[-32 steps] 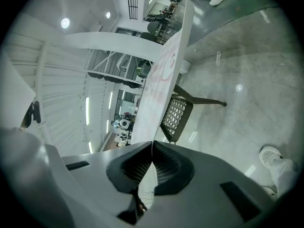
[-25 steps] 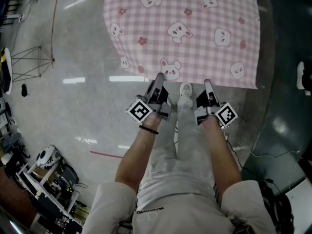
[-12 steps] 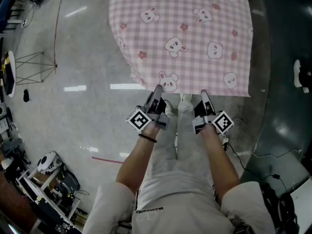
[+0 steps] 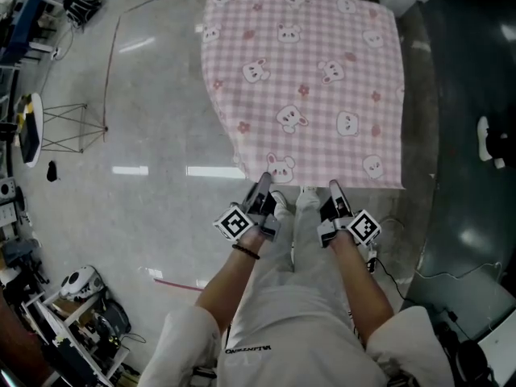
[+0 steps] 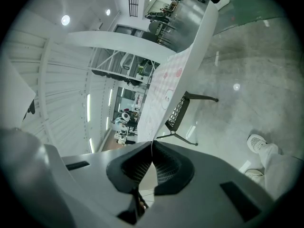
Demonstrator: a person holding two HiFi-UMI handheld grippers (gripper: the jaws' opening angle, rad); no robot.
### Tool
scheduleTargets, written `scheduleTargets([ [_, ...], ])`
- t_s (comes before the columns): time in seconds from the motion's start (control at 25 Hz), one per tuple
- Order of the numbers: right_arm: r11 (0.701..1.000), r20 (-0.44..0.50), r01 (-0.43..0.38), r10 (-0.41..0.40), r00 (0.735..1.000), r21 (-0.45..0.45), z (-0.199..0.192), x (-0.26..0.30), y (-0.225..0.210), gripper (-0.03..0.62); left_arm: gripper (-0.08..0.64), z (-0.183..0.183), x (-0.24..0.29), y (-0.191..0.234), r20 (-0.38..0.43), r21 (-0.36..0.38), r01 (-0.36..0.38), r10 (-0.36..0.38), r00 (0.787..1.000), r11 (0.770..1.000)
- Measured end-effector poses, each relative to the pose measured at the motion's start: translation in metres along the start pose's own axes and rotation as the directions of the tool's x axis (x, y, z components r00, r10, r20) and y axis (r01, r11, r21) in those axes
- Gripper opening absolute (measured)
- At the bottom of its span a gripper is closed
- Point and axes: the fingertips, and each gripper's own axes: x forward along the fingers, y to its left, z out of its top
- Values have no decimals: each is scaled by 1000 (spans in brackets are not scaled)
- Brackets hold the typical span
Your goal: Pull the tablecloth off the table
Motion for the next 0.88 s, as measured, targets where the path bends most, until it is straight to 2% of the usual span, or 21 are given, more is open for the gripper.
scheduleTargets([
  [0.2,1000,-18,5,-5,1000,-24,1,-2,-4,12,3,-2,-1,-2,14,6,32,-32,999,999],
  [0.56,999,-52,-25,22,998,-48,10,4,-9,11,3,-4,10,1,3,31,31,-31,1000,999],
  [0.88,994,-108,-110,109,988,-8,8,7,8,12,3,3,8,-12,-4,52,49,-49,999,997],
])
